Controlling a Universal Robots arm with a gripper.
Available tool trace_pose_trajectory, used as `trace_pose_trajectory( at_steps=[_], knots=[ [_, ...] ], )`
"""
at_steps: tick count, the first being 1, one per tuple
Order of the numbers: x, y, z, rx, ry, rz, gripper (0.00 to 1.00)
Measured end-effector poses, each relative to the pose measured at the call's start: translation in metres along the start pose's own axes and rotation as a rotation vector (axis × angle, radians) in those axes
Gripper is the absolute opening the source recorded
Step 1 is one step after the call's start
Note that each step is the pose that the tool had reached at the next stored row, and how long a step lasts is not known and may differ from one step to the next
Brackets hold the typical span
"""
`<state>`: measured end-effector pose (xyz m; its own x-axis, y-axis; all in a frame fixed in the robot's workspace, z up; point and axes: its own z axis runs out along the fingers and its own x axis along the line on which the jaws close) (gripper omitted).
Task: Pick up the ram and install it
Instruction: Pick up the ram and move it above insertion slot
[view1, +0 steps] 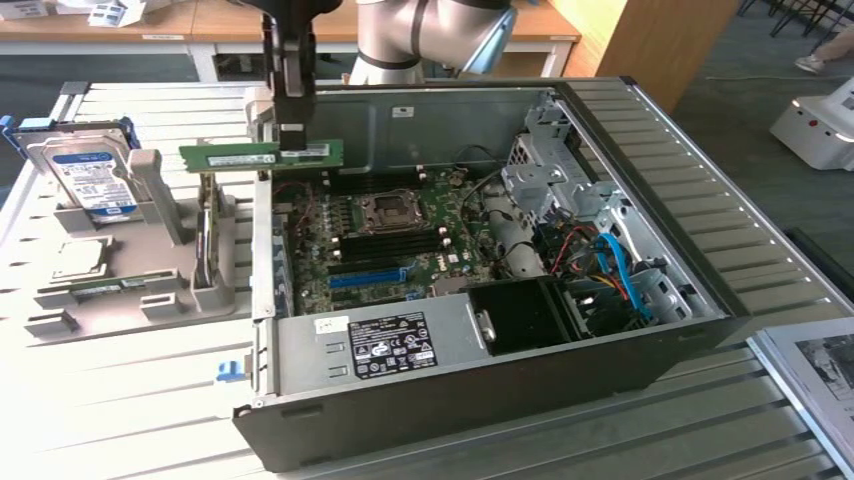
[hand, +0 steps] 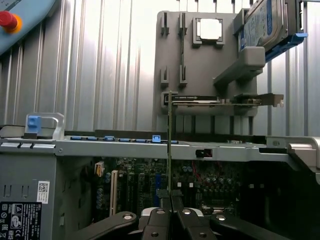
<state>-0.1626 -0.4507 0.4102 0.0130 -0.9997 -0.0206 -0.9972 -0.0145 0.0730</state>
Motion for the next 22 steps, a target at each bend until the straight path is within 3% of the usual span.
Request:
trace_pose_trajectory(
  at_steps=[22],
  knots=[
    [0.001, -0.045, -0.0033, -0.0033, 0.0, 0.0, 0.11]
  ],
)
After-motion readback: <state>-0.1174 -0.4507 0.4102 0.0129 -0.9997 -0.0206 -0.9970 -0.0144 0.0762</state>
